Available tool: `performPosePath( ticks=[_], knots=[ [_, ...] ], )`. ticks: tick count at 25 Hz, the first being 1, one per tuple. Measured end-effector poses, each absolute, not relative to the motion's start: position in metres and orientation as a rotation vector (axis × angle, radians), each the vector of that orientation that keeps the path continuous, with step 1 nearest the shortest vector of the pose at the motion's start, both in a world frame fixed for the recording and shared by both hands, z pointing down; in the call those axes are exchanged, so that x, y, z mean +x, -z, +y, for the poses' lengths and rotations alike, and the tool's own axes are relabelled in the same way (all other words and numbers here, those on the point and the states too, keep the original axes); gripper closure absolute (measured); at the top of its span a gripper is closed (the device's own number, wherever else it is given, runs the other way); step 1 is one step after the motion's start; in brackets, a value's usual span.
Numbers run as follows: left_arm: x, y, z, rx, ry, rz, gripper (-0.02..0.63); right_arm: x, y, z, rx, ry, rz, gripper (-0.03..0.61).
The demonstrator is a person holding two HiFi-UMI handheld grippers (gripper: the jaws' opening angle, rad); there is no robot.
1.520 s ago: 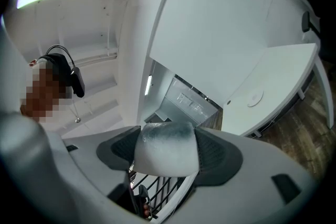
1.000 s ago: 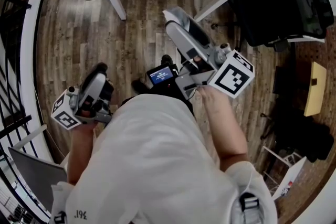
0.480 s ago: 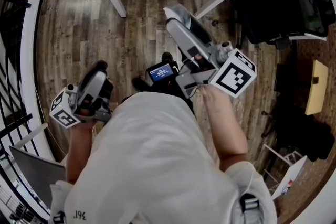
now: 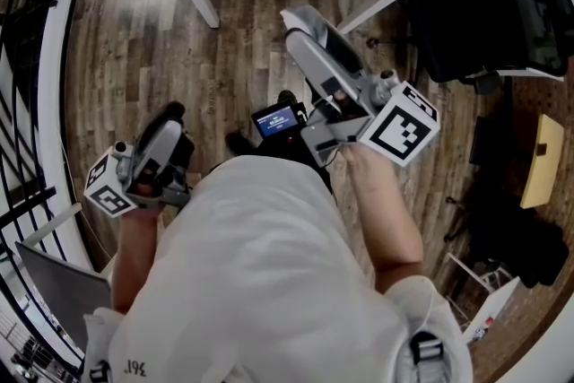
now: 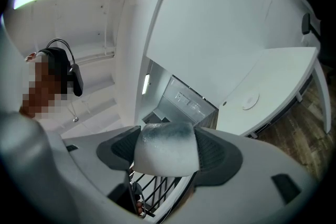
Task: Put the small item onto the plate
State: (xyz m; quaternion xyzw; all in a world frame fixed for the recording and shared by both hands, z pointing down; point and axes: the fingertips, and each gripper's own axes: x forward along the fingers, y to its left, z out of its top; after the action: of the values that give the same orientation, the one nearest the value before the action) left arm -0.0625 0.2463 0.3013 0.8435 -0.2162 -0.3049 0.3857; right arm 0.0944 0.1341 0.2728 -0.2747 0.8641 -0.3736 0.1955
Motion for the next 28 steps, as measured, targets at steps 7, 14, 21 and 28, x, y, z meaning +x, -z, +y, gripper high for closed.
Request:
performPosePath(
  ticks=[7,14,21,28],
  knots=[
    [-0.036,-0.303,0.217,2.147,0.768,-0.556,0.505,0.118,-0.279,0.103,-0.763,1.065,2.432,0.265],
    [-0.007,-0.305,0.18,2.136,0.763,-0.569,0.506,0.141,-0.282,0.064,-0.745,1.084,2.444,0.265],
    [0.016,-0.303,0.146,2.141,0.771,-0.58,0.505,0.159,-0.284,0.028,-0.729,1.1,2.456,0.265],
    [0.054,-0.307,0.1,2.128,0.775,-0.603,0.505,0.19,-0.295,-0.018,-0.704,1.132,2.469,0.265]
  ],
)
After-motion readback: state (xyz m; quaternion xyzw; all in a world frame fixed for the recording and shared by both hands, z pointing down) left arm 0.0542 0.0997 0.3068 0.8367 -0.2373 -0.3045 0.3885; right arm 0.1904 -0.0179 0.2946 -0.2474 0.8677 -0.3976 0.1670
